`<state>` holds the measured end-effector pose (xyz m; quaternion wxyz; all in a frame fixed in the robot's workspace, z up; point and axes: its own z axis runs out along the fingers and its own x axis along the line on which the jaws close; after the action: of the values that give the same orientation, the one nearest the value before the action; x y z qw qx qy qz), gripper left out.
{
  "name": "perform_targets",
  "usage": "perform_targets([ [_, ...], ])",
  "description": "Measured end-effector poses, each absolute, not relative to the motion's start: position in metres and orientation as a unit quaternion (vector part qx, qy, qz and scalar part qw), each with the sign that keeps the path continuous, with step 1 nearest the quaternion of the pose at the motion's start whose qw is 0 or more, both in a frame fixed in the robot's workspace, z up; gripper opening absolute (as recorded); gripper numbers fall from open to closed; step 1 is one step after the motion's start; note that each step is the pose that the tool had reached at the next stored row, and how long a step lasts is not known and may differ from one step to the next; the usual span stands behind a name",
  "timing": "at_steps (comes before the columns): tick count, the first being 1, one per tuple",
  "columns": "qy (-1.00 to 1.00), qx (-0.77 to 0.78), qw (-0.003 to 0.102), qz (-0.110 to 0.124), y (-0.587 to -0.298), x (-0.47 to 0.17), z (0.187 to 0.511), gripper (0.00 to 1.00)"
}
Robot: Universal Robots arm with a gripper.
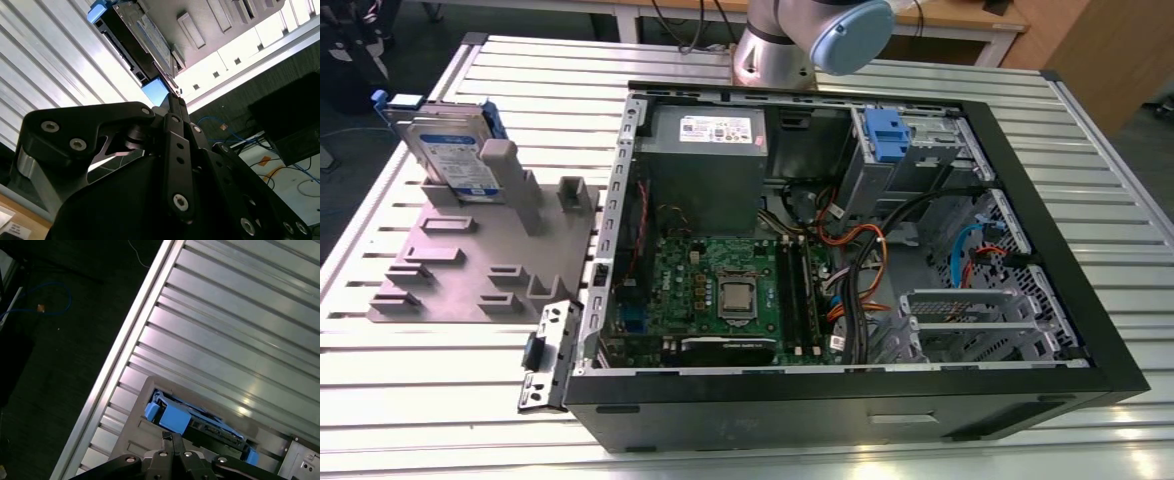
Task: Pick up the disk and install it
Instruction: 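Pick up the disk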
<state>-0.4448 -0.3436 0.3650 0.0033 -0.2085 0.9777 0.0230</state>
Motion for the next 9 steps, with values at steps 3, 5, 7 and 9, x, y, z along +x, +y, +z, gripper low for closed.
perform_targets([
  [3,0.978,-0.209,0.003,0.023,-0.3436,-0.4448,0.365,0.11],
  [5,0.977,-0.21,0.003,0.023,-0.3436,-0.4448,0.365,0.11],
  [7,0.977,-0.211,0.003,0.023,-0.3436,-0.4448,0.365,0.11],
  [9,0.977,-0.212,0.003,0.023,-0.3436,-0.4448,0.365,0.11],
])
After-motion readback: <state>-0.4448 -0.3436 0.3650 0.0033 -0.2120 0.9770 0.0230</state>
